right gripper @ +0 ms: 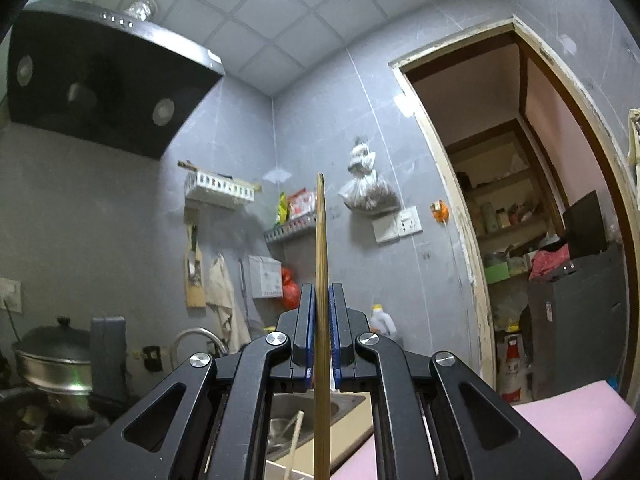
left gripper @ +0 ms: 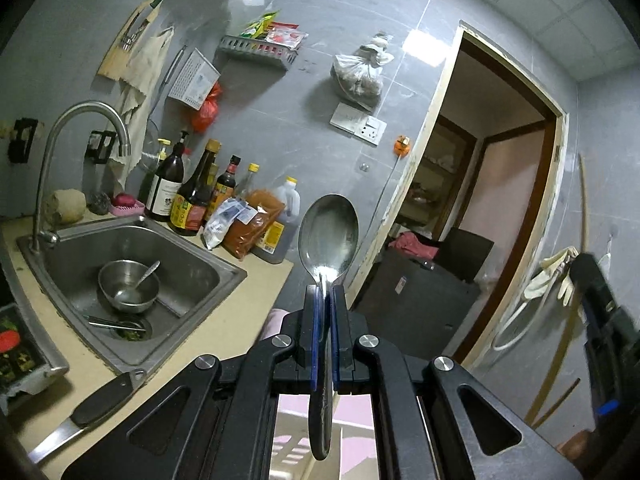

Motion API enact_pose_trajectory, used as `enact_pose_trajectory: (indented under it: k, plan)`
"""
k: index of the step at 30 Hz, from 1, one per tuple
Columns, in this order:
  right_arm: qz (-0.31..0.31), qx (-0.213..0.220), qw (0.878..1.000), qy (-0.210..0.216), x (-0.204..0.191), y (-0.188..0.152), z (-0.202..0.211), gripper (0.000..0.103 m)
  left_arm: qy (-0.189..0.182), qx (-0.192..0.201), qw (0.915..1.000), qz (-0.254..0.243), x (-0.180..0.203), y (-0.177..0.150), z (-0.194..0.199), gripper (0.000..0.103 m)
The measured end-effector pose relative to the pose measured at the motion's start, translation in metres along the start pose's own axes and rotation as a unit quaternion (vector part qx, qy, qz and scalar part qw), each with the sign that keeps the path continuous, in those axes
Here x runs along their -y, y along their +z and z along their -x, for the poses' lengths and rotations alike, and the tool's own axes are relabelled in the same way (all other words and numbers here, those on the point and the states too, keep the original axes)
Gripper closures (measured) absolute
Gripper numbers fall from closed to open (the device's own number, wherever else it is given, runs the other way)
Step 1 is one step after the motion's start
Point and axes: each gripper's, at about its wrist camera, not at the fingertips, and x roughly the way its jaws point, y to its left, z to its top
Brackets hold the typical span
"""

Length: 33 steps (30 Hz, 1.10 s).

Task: Organize utensils
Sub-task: 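Lift the spoon and chopstick upright and carry both over the white basket, then drop the spoon and chopstick into the basket and open both tools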

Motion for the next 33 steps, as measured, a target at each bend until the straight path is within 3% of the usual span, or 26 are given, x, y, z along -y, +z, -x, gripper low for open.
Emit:
enact_pose_trajectory:
  k: [8, 17, 24, 33]
  plan:
    - [0.045, -0.024, 0.999, -0.016, -0.003, -0.026, -0.009, 0.098, 0.019, -0.003, 0.9998, 0.005, -0.002, -0.024, -0.003, 0.100]
    - [0.078, -0.055, 0.995, -0.014, -0.007, -0.050, -0.006, 0.098, 0.034, -0.011, 0.9988, -0.033, 0.007, -0.049, 0.005, 0.100]
    - [0.081, -0.088, 0.993, -0.014, -0.003, -0.060, 0.000, 0.098, 0.044, -0.034, 0.9969, -0.056, 0.014, -0.062, 0.010, 0.100]
    - [0.074, -0.120, 0.990, -0.014, 0.002, -0.059, 0.008, 0.097, 0.030, -0.073, 0.9958, -0.045, 0.012, -0.063, 0.017, 0.094]
